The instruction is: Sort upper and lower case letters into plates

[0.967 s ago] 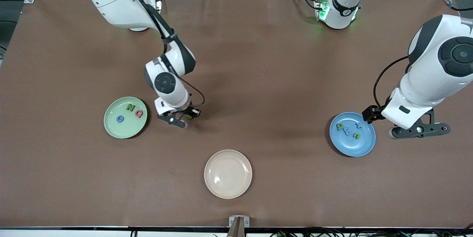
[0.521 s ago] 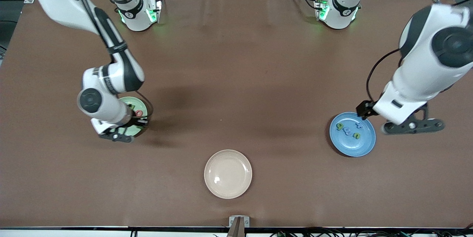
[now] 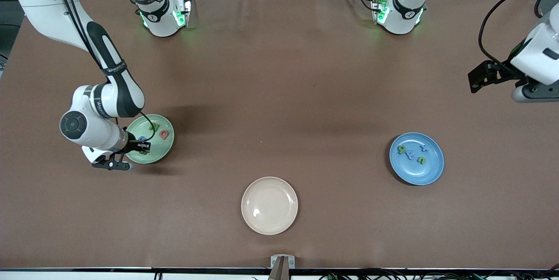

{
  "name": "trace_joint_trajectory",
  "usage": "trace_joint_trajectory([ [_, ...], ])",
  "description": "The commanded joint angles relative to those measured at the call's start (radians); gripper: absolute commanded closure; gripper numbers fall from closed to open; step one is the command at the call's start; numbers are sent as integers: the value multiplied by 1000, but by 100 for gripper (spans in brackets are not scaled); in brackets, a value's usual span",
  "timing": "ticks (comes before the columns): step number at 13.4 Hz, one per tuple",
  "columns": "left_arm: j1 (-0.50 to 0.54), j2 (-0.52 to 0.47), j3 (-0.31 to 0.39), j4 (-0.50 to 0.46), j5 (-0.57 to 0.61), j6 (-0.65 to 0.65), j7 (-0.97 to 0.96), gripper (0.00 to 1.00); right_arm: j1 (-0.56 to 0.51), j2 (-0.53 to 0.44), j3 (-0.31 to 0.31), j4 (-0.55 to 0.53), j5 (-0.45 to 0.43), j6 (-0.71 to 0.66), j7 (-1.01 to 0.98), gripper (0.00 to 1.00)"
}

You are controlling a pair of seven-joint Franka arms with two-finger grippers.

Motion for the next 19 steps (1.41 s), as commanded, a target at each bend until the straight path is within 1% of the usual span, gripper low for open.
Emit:
trace_joint_trajectory([
  [1, -15, -95, 95, -101, -79, 1, 101, 0, -5, 10, 14, -10, -5, 20, 1, 94],
  [2, -16, -120, 96, -124, -79, 1, 106, 0, -2, 11, 16, -10, -5, 18, 1, 92],
  [3, -16, -127, 95, -134, -77, 1, 104, 0, 0, 11, 16, -10, -5, 14, 1, 84],
  [4, -16, -129, 90, -144, -77, 4, 104, 0, 0, 10, 16, -10, -5, 12, 1, 33],
  [5, -22, -134, 90, -154, -77, 13, 97, 0, 0, 8, 14, -10, -5, 11, 0, 1],
  [7, -24, -146, 90, -167, -77, 18, 89, 0, 1, -7, 16, 2, -6, -17, -3, 0],
  [8, -21, -167, 90, -193, -77, 21, 89, 0, 1, -25, 16, 19, -6, -53, -3, 0],
  [10, -16, -209, 95, -238, -77, 46, 89, 0, 6, -71, 17, 76, -6, -193, 4, 0],
  [11, -15, -209, 96, -238, -77, 53, 89, 0, 5, -97, 17, 99, -5, -262, 8, 0],
  [13, -15, -200, 96, -230, -65, 59, 95, 0, 0, -166, 14, 111, -5, -348, 5, 0],
  [14, -15, -192, 96, -232, -63, 76, 97, 0, -6, -191, 11, 146, -5, -424, 0, 0],
  [15, -15, -184, 96, -230, -63, 92, 100, 0, -15, -199, 10, 203, -6, -524, 0, 0],
  [16, -16, -183, 96, -230, -63, 92, 100, 0, -23, -197, 10, 295, -6, -648, -2, 0],
  [17, -16, -184, 95, -232, -63, 89, 100, 0, -29, -194, 10, 370, -6, -742, -3, 0],
  [18, -15, -184, 95, -233, -63, 89, 100, 0, -35, -193, 10, 431, -8, -805, -3, 0],
  [19, -13, -183, 95, -233, -63, 89, 100, 0, -40, -193, 10, 472, -9, -839, -5, 0],
])
